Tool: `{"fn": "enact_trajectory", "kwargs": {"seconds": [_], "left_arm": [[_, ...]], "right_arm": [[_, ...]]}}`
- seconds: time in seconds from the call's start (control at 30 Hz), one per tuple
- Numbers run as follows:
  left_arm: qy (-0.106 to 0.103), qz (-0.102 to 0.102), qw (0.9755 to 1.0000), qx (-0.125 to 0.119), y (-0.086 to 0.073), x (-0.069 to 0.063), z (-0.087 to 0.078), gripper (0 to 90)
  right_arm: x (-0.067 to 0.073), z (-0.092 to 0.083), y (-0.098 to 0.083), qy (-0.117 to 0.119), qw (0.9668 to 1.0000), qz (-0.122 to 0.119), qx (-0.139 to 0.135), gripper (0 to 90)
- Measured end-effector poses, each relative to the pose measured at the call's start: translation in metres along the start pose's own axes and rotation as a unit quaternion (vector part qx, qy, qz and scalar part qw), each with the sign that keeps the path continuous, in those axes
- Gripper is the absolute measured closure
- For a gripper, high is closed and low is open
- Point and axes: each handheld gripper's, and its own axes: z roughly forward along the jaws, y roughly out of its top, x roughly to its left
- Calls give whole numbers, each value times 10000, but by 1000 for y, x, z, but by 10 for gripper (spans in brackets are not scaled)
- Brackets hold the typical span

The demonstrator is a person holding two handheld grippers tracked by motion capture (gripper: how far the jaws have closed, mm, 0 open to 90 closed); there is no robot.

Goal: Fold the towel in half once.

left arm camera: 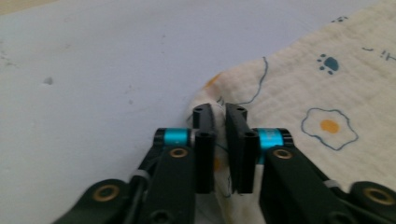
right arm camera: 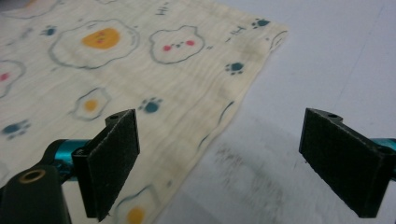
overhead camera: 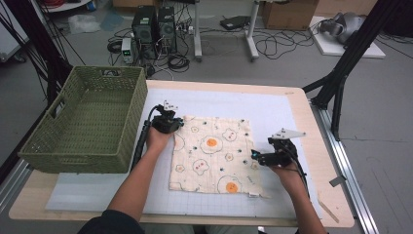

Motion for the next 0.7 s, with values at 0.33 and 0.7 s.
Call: {"fn": "enact_trajectory", "kwargs": {"seconds": [0.33, 0.7], "left_arm": [[-181, -411, 9988, -189, 0, 2, -2, 855], [-270, -543, 9978, -264, 1, 5, -7, 857]], "right_arm": [[-28, 63, 47, -47, 9992, 95, 388, 294], [-32, 90, 54, -256, 9984, 176, 477, 645]]}}
